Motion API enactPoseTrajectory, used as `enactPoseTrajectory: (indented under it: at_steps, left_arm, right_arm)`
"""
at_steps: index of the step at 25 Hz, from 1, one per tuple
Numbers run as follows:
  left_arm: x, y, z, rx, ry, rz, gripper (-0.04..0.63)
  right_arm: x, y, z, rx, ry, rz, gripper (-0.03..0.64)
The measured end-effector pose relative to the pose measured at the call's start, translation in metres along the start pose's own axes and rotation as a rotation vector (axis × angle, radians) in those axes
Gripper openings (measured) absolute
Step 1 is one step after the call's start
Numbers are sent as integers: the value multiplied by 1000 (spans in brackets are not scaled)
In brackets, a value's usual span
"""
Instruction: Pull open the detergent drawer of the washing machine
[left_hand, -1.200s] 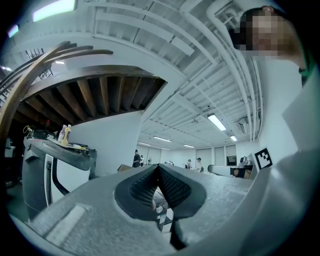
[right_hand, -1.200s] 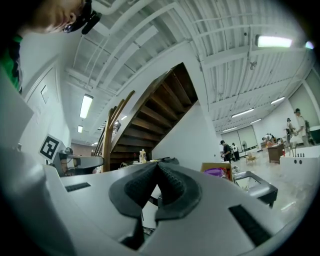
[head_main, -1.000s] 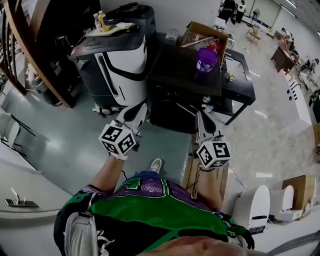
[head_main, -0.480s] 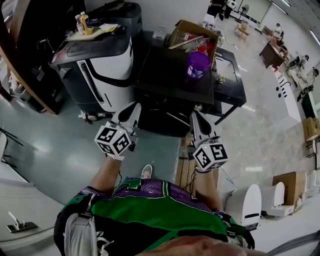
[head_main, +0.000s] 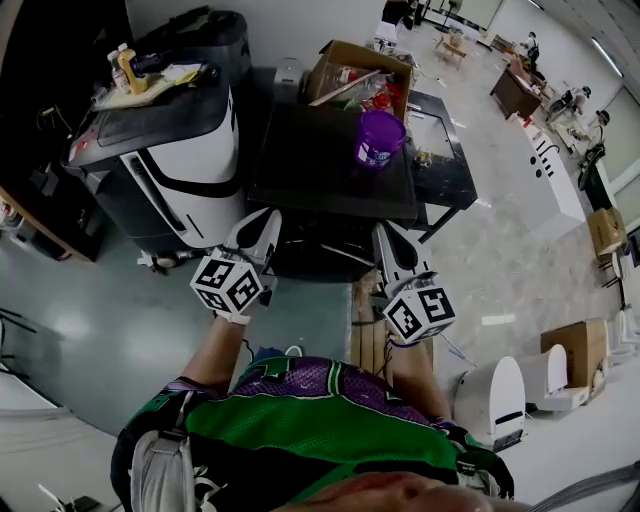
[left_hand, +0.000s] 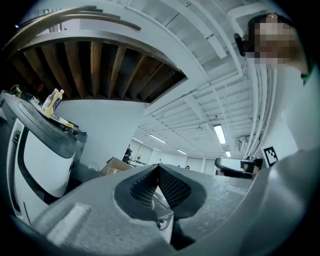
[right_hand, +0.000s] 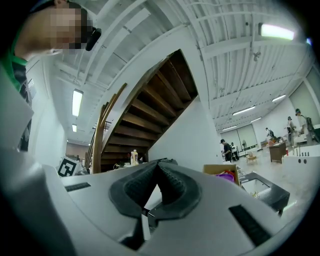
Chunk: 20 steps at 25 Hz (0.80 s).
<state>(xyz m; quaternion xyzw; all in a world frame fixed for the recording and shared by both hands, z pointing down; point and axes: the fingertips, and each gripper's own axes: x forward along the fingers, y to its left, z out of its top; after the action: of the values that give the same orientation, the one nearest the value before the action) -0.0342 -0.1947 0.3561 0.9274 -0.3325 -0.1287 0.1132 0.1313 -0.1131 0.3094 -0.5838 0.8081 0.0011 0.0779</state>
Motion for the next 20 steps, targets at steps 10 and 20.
enactPoseTrajectory:
  at_steps: [10, 20]
  left_arm:
    - [25, 34, -15, -28, 16, -20, 18]
    - [38, 20, -11, -142, -27, -131, 182]
  right_arm:
    - [26, -9, -10, -18, 6, -19, 2]
    - [37, -25, -4, -17, -10, 19, 2]
